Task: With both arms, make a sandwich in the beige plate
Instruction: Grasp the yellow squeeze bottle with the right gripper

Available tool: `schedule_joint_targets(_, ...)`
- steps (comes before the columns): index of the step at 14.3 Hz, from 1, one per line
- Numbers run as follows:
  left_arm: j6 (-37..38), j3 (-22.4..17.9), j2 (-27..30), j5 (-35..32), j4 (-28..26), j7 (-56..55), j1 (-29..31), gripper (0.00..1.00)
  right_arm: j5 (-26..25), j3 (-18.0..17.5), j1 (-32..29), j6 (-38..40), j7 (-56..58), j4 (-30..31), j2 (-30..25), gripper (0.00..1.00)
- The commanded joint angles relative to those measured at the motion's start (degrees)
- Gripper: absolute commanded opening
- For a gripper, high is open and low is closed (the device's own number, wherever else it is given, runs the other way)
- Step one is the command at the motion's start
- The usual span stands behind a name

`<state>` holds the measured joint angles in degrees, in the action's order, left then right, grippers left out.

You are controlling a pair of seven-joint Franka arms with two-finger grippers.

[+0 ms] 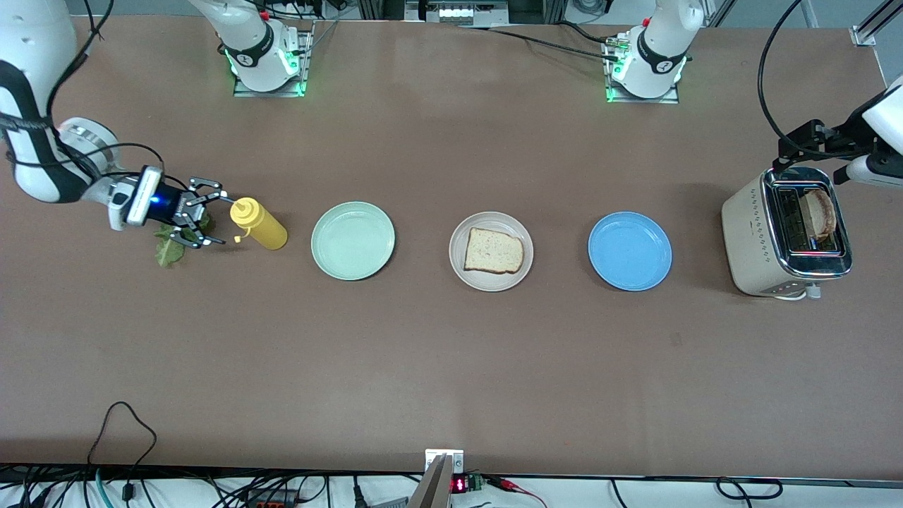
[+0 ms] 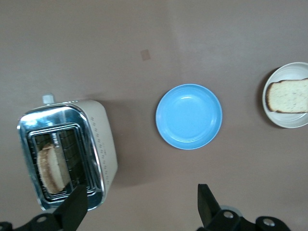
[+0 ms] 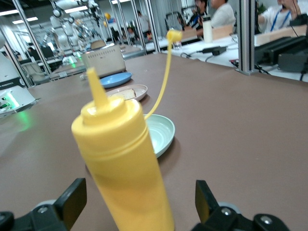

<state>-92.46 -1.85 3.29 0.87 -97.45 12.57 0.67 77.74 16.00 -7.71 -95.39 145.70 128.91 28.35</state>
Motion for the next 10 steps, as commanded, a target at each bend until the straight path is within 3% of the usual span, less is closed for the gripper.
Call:
schedule_joint_targets(1,0.0,0.88,0.66,-2.01,0.15,-0.44,-0.15,1.0,3.02,-0.79,-0.29,3.89,7.21,-1.73,3.81,1.0)
schedule_joint_targets(4,0.0,1.14,0.58,-2.18,0.24,-0.35,-0.5,1.0,6.53,-0.88,1.9,6.26,12.75,-2.26,7.15,1.0)
schedule_joint_targets(10,0.0,3.77,0.49,-2.62,0.59,-0.35,-0.5,1.0,9.44,-0.88,4.99,6.71,14.44,-2.53,8.56,1.0)
